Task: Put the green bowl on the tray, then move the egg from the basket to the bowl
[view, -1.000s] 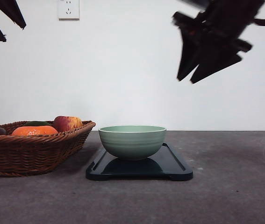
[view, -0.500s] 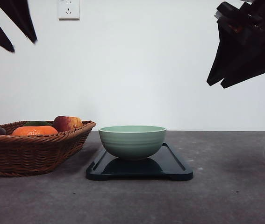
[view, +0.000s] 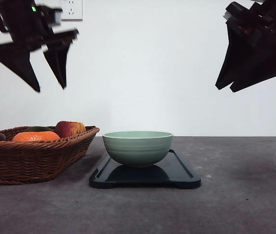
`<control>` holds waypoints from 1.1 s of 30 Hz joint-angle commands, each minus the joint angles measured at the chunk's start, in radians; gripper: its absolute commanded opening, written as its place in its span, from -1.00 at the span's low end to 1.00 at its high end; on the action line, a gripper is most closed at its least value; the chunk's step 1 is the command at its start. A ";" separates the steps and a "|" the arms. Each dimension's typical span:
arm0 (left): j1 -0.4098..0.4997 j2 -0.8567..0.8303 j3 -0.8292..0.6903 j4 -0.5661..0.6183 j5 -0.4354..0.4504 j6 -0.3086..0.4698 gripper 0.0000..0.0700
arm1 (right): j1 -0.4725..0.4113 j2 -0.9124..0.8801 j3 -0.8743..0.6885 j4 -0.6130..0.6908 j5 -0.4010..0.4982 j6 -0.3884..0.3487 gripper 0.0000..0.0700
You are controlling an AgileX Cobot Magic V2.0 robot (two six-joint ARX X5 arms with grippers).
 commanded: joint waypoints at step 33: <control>0.035 0.269 0.032 0.040 -0.070 -0.001 0.23 | 0.005 0.006 0.005 0.010 0.009 -0.010 -0.39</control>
